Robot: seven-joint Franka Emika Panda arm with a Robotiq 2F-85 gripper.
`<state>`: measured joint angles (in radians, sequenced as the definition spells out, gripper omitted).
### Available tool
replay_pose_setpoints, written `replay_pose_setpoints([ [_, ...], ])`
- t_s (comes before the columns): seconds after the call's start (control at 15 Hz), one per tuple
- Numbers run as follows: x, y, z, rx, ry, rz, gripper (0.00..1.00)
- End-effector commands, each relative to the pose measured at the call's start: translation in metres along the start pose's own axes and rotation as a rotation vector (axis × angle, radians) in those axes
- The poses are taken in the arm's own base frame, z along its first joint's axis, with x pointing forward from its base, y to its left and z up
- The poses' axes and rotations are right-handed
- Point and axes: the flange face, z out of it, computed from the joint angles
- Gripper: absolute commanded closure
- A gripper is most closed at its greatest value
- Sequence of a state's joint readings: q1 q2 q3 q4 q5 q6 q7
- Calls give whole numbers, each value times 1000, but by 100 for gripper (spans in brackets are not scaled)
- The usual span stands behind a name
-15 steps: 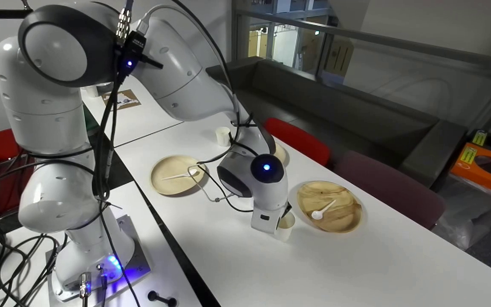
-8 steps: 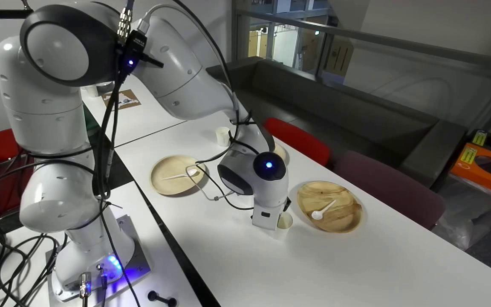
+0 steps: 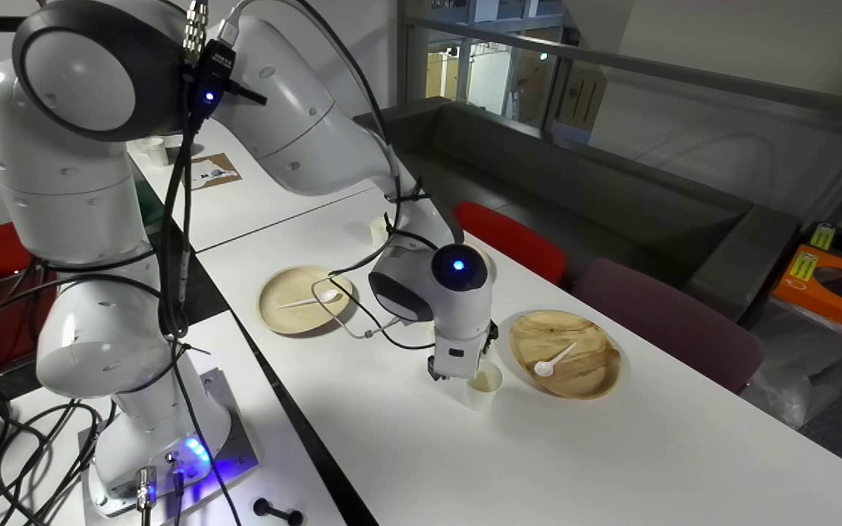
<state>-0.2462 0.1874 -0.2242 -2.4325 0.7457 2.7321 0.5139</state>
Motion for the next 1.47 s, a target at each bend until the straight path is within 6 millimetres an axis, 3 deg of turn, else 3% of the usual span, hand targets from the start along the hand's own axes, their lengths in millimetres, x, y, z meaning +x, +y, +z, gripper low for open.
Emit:
replay_pose_setpoints([
  [0.0, -26, 0, -17, -6, -34, -98, 0],
  [0.4, -94, -18, 4, -86, -103, -277, 0],
  [0.6, -117, -23, 13, -120, -114, -348, 0],
  [1.33, -113, -18, 33, -221, -105, -394, 0],
  [1.4, -113, -17, 33, -222, -104, -394, 4],
])
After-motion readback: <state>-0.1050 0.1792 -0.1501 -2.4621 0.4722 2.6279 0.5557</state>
